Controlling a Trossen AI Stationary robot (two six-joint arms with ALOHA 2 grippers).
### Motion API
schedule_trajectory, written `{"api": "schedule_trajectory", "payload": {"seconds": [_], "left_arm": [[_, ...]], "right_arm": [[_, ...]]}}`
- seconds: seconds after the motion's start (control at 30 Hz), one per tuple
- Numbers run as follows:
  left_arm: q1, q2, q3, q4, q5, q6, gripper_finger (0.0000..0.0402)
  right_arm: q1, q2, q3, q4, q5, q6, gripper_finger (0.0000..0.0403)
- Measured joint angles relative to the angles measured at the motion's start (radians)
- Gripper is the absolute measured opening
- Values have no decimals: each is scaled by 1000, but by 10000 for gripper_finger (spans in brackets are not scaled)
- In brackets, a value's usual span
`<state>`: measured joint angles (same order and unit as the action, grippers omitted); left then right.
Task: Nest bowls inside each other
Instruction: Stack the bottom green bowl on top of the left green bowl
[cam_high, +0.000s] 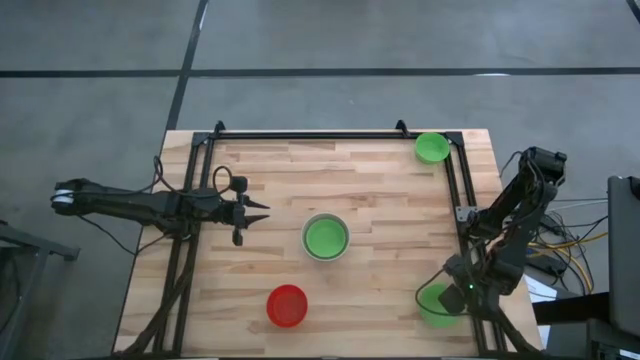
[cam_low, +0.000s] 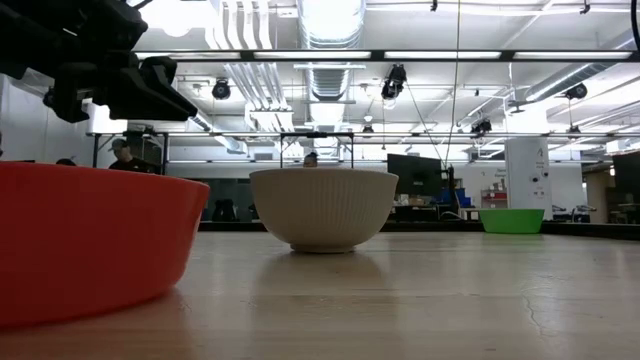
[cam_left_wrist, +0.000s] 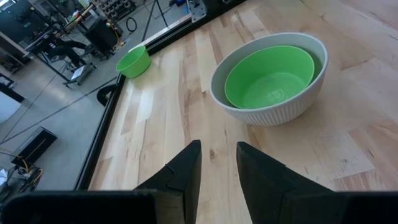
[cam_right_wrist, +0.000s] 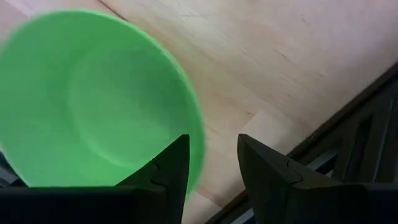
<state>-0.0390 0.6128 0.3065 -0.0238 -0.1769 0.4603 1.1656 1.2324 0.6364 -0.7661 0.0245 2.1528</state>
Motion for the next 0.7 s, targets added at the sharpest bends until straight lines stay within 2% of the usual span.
{"api": "schedule_trajectory", "payload": {"seconds": [0.33,0.7], "left_arm": [[0,0,0,0,0,0,108],[0,0,0,0,0,0,108]], "right_arm": [[0,0,-24,29,-7,9,132],[-2,-1,-79,155,9,21,132]]}}
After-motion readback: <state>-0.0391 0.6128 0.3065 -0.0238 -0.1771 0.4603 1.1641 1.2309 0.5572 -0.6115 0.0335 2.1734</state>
